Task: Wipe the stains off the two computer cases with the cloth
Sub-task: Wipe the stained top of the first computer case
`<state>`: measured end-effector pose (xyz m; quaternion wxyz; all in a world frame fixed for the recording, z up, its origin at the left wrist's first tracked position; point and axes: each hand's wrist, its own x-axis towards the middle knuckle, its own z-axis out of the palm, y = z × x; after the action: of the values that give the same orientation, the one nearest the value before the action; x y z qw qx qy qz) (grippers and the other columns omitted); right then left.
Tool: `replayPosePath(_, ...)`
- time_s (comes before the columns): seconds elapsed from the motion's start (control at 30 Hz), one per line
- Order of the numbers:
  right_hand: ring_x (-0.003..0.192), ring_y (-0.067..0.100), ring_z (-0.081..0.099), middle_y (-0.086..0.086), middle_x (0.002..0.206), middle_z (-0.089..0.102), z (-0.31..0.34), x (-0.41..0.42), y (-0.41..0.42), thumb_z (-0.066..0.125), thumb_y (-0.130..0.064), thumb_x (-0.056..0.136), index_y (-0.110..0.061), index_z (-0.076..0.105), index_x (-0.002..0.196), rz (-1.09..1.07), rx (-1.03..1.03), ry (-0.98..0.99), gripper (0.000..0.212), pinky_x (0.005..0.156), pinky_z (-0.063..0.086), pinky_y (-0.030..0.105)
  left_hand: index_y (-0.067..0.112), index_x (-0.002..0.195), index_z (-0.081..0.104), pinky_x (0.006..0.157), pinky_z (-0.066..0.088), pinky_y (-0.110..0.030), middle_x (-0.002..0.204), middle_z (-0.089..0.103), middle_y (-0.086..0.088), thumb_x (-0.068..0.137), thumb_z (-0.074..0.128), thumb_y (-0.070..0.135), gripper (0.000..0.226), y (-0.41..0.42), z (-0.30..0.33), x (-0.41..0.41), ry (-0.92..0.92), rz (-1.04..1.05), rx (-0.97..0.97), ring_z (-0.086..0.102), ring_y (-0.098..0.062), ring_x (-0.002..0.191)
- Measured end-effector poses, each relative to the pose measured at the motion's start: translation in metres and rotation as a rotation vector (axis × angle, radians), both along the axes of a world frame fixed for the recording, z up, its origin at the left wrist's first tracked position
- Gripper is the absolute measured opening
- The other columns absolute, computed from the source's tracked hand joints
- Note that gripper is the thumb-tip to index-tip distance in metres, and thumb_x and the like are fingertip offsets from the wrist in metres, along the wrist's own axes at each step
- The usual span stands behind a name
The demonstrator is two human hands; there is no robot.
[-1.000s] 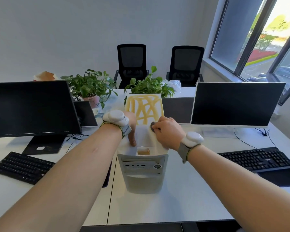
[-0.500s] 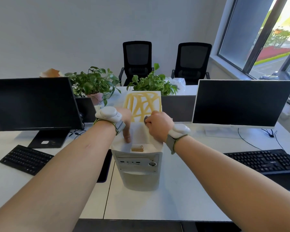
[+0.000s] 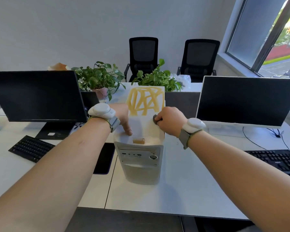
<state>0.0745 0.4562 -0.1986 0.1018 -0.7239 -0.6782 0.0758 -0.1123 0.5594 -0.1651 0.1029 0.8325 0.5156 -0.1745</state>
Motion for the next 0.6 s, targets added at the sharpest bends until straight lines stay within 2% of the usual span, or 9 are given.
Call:
replayPosePath(0.1,0.087,0.028,0.059,-0.001,0.094,0.054,0.0,-0.021,0.017,0.05,-0.01,0.09,-0.02,0.075,0.085,-0.044,-0.034,-0.053,0.028,0.055,0.036,0.025,0.009,0.071,0.055,0.052,0.035,-0.029,0.069,0.055,-0.003,0.063,0.094,0.053,0.059,0.0,0.001,-0.002,-0.024,-0.024,-0.015,0.046,-0.017,0.059)
replayPosePath(0.17,0.089,0.028,0.059,0.001,0.103,0.054,-0.004,-0.037,0.018,0.05,-0.011,0.091,-0.02,0.076,0.093,-0.013,-0.039,-0.047,0.028,0.057,0.039,0.026,0.011,0.066,0.051,0.05,0.03,-0.03,0.065,0.05,-0.003,0.064,0.092,0.056,0.061,0.0,-0.001,-0.008,-0.048,-0.037,-0.001,0.041,-0.017,0.057)
replayPosePath(0.23,0.092,0.027,0.061,-0.001,0.103,0.057,-0.008,-0.048,0.009,0.052,-0.017,0.093,-0.023,0.078,0.098,0.057,-0.026,-0.002,0.027,0.069,0.053,0.033,0.012,0.063,0.046,0.05,0.027,-0.031,0.063,0.046,-0.003,0.065,0.089,0.061,0.065,0.0,-0.006,-0.016,-0.055,-0.063,0.028,0.039,-0.018,0.056)
replayPosePath(0.27,0.093,0.025,0.061,-0.002,0.101,0.059,-0.009,-0.049,0.003,0.054,-0.022,0.095,-0.023,0.079,0.099,0.087,-0.025,0.049,0.025,0.077,0.055,0.035,0.012,0.063,0.045,0.05,0.027,-0.031,0.062,0.046,-0.003,0.065,0.087,0.064,0.067,0.002,-0.008,-0.02,-0.063,-0.079,0.038,0.039,-0.019,0.056)
replayPosePath(0.33,0.091,0.017,0.061,-0.006,0.096,0.061,-0.009,-0.042,-0.01,0.06,-0.03,0.096,-0.024,0.081,0.098,0.085,-0.04,0.185,0.022,0.082,0.053,0.029,0.011,0.065,0.046,0.051,0.028,-0.033,0.062,0.046,-0.004,0.065,0.085,0.07,0.071,0.007,-0.011,-0.026,-0.081,-0.109,0.031,0.041,-0.021,0.058)
replayPosePath(0.43,0.087,0.016,0.062,-0.009,0.091,0.064,-0.008,-0.025,-0.015,0.064,-0.027,0.095,-0.027,0.082,0.089,-0.11,-0.001,0.211,0.019,0.078,0.057,0.032,0.005,0.07,0.055,0.053,0.03,-0.032,0.066,0.05,-0.007,0.07,0.082,0.069,0.069,0.019,-0.009,-0.036,-0.08,-0.173,-0.02,0.044,-0.024,0.062)
replayPosePath(0.53,0.084,0.023,0.063,-0.004,0.094,0.064,-0.007,-0.026,0.008,0.057,-0.022,0.09,-0.027,0.079,0.086,-0.349,0.024,0.087,0.022,0.066,0.051,0.029,0.002,0.098,0.075,0.057,0.036,-0.029,0.084,0.067,-0.01,0.073,0.084,0.061,0.064,0.033,-0.008,-0.045,-0.095,-0.23,-0.06,0.053,-0.022,0.071)
replayPosePath(0.6,0.082,0.024,0.061,-0.001,0.1,0.061,-0.006,-0.04,0.025,0.053,-0.018,0.087,-0.024,0.077,0.089,-0.398,0.013,0.027,0.025,0.065,0.047,0.027,0.009,0.093,0.077,0.058,0.036,-0.028,0.087,0.073,-0.008,0.067,0.085,0.067,0.064,0.038,-0.01,-0.049,-0.088,-0.261,0.001,0.058,-0.021,0.074)
